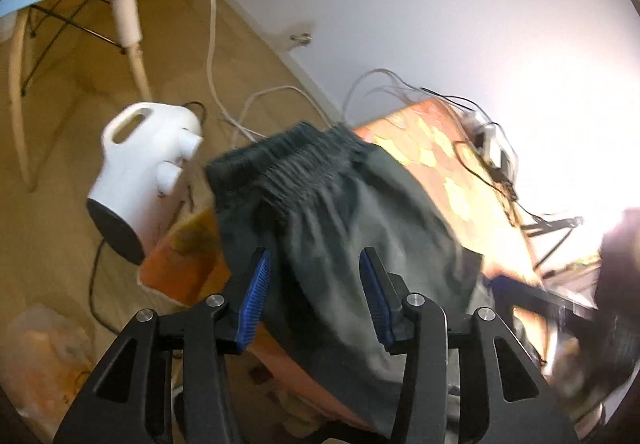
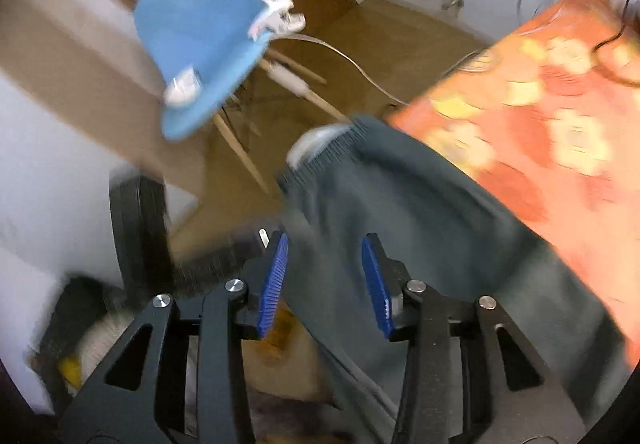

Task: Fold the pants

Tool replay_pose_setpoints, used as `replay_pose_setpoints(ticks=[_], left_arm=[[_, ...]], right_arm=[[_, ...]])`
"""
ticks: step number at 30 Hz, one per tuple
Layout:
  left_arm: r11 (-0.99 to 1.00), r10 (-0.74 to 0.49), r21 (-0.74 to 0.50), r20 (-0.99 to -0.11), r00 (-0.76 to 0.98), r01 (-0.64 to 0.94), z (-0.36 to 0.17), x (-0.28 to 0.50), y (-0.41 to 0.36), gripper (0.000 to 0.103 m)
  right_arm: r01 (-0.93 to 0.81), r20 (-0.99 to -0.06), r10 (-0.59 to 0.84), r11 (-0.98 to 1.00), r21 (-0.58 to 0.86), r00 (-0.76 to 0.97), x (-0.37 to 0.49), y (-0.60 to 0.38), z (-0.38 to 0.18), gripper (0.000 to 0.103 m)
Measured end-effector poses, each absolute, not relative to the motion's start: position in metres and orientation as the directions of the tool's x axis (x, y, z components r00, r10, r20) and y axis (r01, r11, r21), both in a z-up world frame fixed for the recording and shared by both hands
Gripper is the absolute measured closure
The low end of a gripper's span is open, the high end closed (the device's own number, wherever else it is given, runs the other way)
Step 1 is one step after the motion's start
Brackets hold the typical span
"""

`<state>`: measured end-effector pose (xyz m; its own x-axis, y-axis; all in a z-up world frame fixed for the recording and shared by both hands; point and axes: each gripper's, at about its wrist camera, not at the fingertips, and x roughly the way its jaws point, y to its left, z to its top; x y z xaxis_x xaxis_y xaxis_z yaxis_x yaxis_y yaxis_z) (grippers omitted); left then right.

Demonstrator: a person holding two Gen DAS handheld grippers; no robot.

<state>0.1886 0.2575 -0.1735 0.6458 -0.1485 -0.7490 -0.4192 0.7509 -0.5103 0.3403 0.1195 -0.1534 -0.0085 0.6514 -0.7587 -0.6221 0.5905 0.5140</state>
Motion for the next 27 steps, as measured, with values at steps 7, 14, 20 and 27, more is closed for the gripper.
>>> replay_pose_setpoints(ticks=[7, 14, 20, 27], left_arm=[[0.664, -0.182, -0.593, -0.719, 0.671, -0.455, -0.187, 0.195, 0.274, 0.058], [0.68, -0.139, -0.56, -0.732, 0.667, -0.473, -0.187, 0.21, 0.268, 0.088], [0.681, -0.104, -0.554, -0.72, 0.686, -0.478, -0.179, 0.204, 0.274, 0.096], [0.692, -0.094, -0.55, -0.71, 0.697, -0.467, -0.176, 0.204, 0.274, 0.096]], right_arm=[[-0.784, -0.885, 0.466, 0.55, 0.287, 0.003, 0.274, 0.038, -0.164, 0.057], [-0.863, -0.947, 0.312, 0.496, 0.092, 0.078, 0.235, -0.003, -0.175, 0.047], [-0.849, -0.939, 0.332, 0.518, 0.102, 0.089, 0.248, -0.023, -0.166, 0.047], [-0.818, -0.943, 0.332, 0.544, 0.186, 0.007, 0.264, -0.049, -0.172, 0.047]])
